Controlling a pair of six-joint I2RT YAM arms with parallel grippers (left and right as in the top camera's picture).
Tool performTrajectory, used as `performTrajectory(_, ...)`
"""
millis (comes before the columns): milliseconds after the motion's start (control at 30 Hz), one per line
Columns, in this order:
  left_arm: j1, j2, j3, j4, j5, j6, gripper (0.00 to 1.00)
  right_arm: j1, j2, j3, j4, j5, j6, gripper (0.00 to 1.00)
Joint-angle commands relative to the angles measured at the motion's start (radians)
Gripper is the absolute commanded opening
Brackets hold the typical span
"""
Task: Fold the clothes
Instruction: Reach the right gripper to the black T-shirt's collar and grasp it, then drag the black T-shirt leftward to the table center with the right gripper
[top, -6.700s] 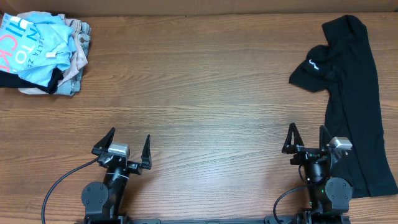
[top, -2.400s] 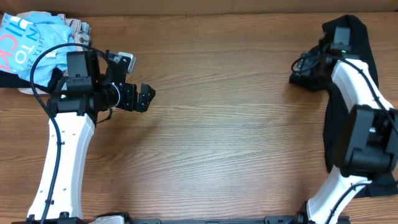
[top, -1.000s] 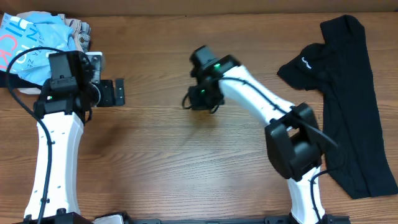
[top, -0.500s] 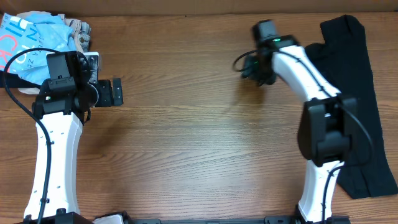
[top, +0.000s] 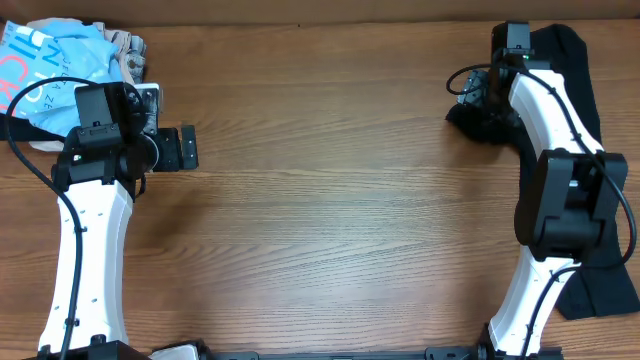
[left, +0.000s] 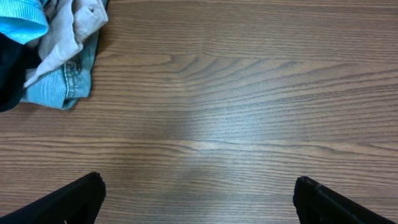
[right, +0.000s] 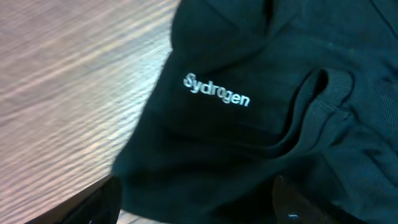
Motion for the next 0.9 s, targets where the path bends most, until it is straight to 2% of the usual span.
performTrajectory(0,0.002,0.005,0.023,0.0,0.023,-0.016,1.0,-0.003,0.054,0.009,0.003,0.028,-0.02,0.8)
performTrajectory(167,0.002,0.005,0.023,-0.007,0.023,-0.016,1.0,-0.003,0.105,-0.01,0.0,0.028,-0.02,0.8)
performTrajectory(333,0.002,0.005,0.023,-0.009,0.023,-0.016,1.0,0.0,0.122,-0.011,-0.019,0.027,-0.019,0.76)
performTrajectory(400,0.002,0.005,0.023,-0.008,0.023,-0.016,1.0,0.004,0.122,-0.011,-0.02,0.015,-0.019,0.66)
performTrajectory(500,0.002,0.005,0.023,-0.009,0.023,-0.016,1.0,0.011,0.122,-0.012,-0.029,-0.013,-0.019,0.36)
performTrajectory(700,0.002,0.005,0.023,-0.007,0.023,-0.016,1.0,0.057,0.122,-0.028,-0.045,-0.122,-0.02,0.04)
performTrajectory(867,0.002,0.005,0.023,-0.001,0.023,-0.016,1.0,0.171,0.122,-0.027,-0.079,-0.346,-0.019,0.04)
